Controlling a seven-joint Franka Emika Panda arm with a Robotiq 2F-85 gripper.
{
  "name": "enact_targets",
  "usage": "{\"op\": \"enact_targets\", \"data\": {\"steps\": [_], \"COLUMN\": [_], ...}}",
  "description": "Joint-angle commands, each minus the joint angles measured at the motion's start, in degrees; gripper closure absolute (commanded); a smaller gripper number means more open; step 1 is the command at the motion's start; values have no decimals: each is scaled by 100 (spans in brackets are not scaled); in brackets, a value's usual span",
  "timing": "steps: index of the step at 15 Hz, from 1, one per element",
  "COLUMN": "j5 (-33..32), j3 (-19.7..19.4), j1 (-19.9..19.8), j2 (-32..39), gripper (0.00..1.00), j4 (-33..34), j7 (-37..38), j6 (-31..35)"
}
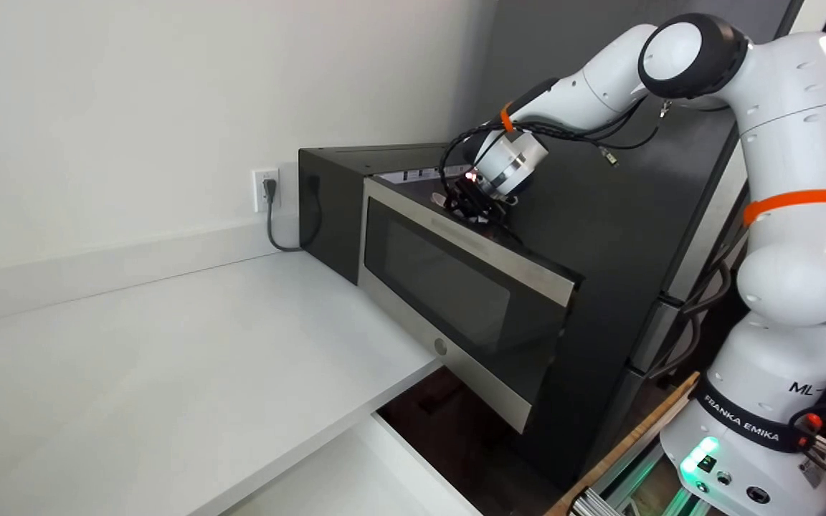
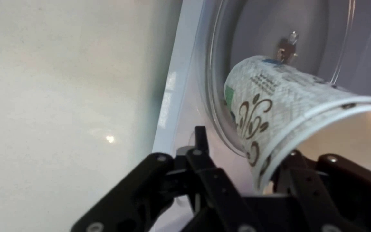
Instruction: Take the cup out of the microwave
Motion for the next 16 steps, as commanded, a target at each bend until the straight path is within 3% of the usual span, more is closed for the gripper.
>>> {"op": "enact_targets", "data": {"steps": [1, 3, 8, 9, 14, 15, 16], "j5": [-113, -143, -392, -511, -1943, -2304, -2633], "j3": [-76, -96, -281, -546, -1442, -1444, -1740], "j1": [92, 110, 250, 457, 996, 925, 1130], "j2": [-218, -301, -681, -815, -1551, -1701, -1943], "gripper": [89, 100, 99, 99, 99, 99, 99], "j4": [-196, -249, -636, -800, -1865, -2051, -2279], "j7": [43, 49, 113, 199, 428, 431, 438], "j6": [22, 34, 22, -41, -232, -328, -550]}}
